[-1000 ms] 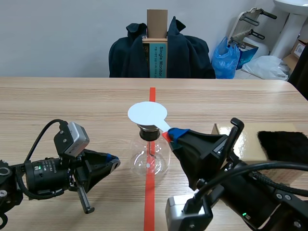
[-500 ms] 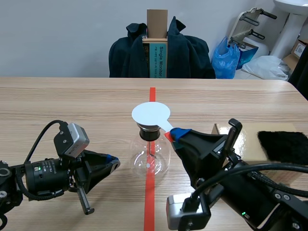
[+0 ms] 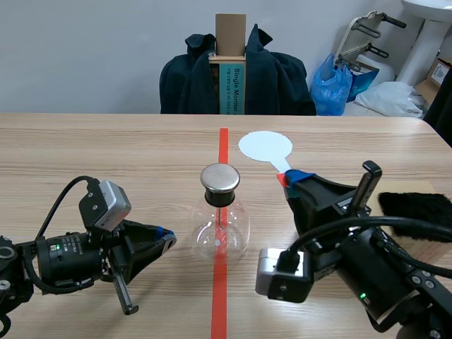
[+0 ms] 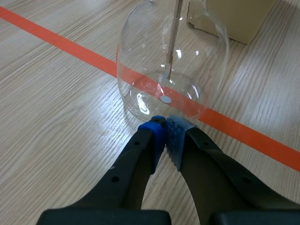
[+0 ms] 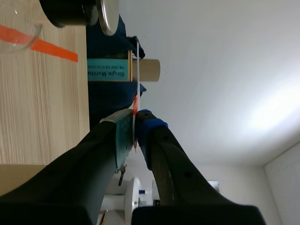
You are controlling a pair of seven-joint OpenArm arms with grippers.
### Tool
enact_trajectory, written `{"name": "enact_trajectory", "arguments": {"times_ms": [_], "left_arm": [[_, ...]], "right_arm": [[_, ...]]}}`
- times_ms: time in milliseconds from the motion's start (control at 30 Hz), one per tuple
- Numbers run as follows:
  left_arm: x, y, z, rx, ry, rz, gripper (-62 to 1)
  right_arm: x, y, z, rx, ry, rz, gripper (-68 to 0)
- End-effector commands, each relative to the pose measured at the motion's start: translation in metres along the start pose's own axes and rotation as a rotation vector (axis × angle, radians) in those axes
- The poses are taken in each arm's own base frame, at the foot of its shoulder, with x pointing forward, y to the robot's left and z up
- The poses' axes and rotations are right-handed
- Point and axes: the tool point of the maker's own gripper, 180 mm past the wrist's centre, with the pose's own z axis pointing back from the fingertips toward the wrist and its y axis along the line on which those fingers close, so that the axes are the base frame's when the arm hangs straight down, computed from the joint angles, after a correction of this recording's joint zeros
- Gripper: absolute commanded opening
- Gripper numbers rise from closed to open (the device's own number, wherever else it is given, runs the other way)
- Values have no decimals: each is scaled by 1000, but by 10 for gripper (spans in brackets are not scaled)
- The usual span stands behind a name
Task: Do the electroscope experiment.
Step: 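Move the plate toward and away from the electroscope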
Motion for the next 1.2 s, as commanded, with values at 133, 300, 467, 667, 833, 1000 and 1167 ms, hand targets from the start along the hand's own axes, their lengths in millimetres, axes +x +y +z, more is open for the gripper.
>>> {"name": "enact_trajectory", "arguments": {"times_ms": [133, 300, 467, 667, 833, 1000, 1167], "left_arm": [[10, 2, -2, 8, -36, -5, -582], [10, 2, -2, 8, -35, -5, -582], [10, 2, -2, 8, -35, -5, -582], [10, 2, -2, 8, -35, -5, -582], [10, 2, -2, 8, -35, -5, -582], [10, 2, -2, 8, -35, -5, -582], [10, 2, -2, 8, -35, -5, -582]], "right_arm": [[-9, -2, 3, -4, 49, 21, -667], [-14, -1, 5, 2, 77, 21, -667], [-17, -1, 6, 5, 83, 28, -667], [-6, -1, 5, 5, 15, 33, -667], [9, -5, 6, -19, -68, 39, -667], [24, -7, 7, -37, -149, 45, -667], [35, -7, 9, -35, -212, 47, -667]]}}
